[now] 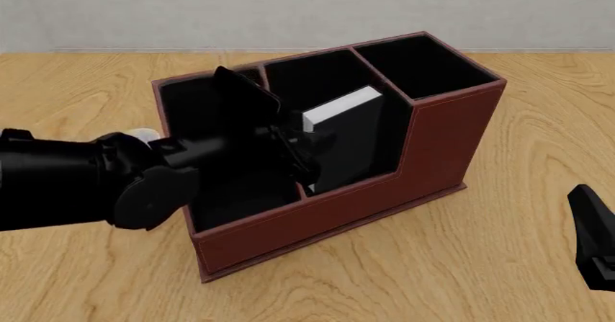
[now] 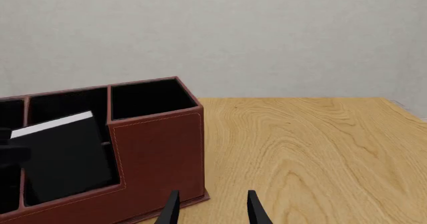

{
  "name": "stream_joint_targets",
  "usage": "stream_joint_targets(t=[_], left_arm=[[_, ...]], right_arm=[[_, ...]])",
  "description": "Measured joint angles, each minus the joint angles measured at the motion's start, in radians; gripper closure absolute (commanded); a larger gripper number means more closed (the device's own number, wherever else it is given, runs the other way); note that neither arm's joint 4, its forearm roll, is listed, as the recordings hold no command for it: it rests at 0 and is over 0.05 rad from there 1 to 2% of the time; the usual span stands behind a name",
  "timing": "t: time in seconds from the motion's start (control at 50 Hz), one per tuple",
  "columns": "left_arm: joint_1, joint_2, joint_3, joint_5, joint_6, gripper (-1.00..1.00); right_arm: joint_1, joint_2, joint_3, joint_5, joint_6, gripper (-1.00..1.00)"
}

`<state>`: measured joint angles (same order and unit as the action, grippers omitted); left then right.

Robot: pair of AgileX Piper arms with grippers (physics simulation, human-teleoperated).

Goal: Pick up the book and place it in the back compartment of the caddy.

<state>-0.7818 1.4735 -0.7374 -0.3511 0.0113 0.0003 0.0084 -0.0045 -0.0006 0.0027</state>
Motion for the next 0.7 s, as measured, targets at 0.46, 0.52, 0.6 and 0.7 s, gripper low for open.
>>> stream_joint_targets(t=[0.46, 0.52, 0.6, 0.7], left_arm=[[0.003, -0.01, 0.009, -0.017, 0.005, -1.0], [0.004, -0.012, 0.011, -0.018, 0.004, -1.0], [0.004, -0.017, 0.015, -0.016, 0.003, -1.0], [0.003, -0.028, 0.022, -0.014, 0.002, -1.0]], right_arm=[[0.0, 0.0, 0.0, 0.0, 0.0, -1.0], [0.0, 0.0, 0.0, 0.0, 0.0, -1.0], [0.0, 0.0, 0.0, 0.0, 0.0, -1.0], [0.0, 0.0, 0.0, 0.0, 0.0, -1.0]])
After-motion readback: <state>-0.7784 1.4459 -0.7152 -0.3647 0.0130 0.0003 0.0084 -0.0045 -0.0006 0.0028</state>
